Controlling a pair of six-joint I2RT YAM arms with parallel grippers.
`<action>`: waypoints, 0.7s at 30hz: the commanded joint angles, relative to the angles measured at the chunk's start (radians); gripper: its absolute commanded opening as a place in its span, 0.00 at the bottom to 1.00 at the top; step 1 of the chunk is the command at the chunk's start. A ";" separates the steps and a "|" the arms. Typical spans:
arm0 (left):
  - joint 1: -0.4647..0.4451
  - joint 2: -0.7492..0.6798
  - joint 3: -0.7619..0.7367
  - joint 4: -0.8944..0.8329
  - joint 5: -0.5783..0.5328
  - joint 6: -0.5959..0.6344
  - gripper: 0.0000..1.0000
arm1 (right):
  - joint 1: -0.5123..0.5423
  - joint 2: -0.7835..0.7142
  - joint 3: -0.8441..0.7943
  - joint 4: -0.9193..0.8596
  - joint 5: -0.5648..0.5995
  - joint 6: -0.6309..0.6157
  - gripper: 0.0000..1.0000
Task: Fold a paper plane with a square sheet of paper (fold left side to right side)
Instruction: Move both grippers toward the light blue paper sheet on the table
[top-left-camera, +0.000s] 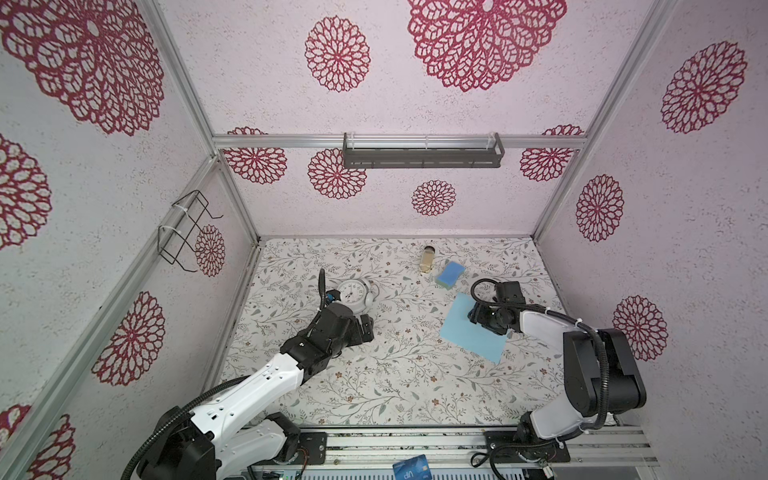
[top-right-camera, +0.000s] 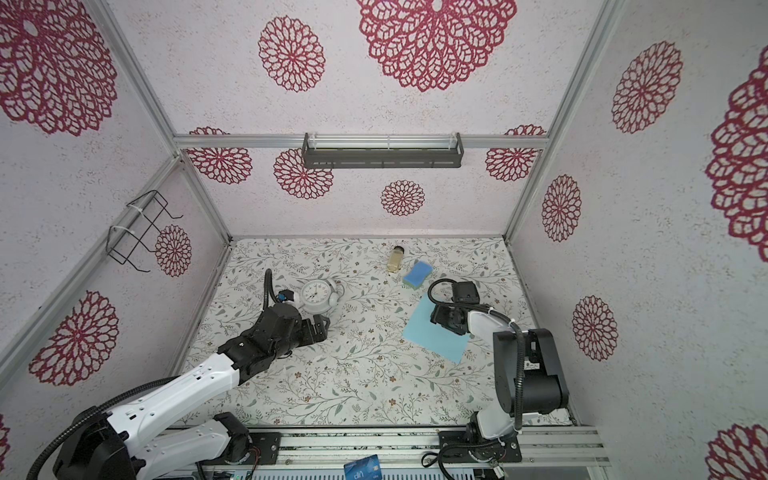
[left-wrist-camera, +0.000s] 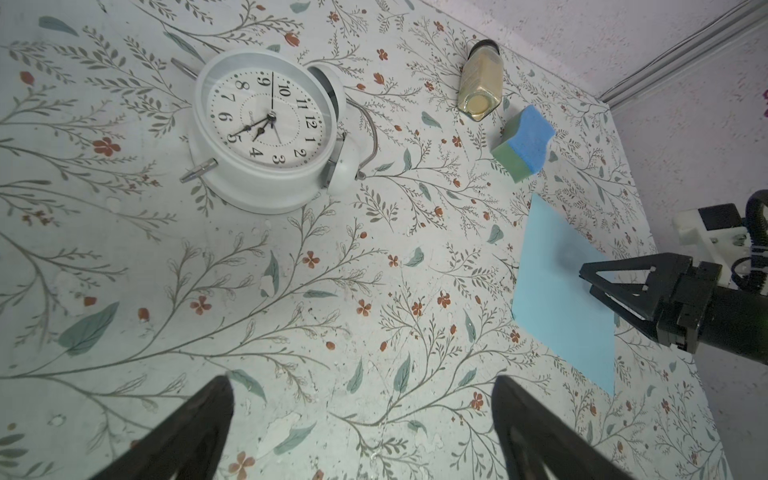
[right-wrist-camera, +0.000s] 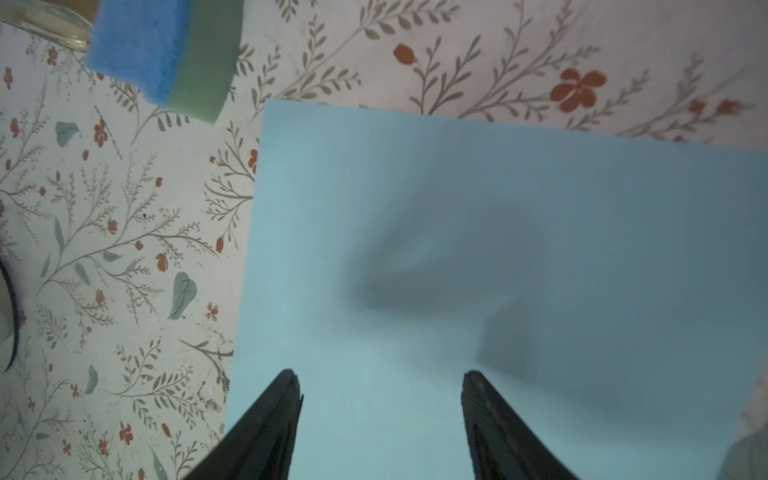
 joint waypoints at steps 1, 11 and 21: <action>-0.014 0.016 0.032 -0.014 -0.028 -0.049 0.99 | 0.023 0.021 0.011 -0.012 -0.033 0.017 0.64; -0.022 0.046 0.055 0.001 -0.017 -0.069 0.99 | 0.161 0.085 -0.008 -0.061 -0.075 -0.049 0.58; -0.033 0.080 0.058 0.010 0.012 -0.099 0.99 | 0.425 0.088 -0.060 0.012 -0.106 -0.046 0.57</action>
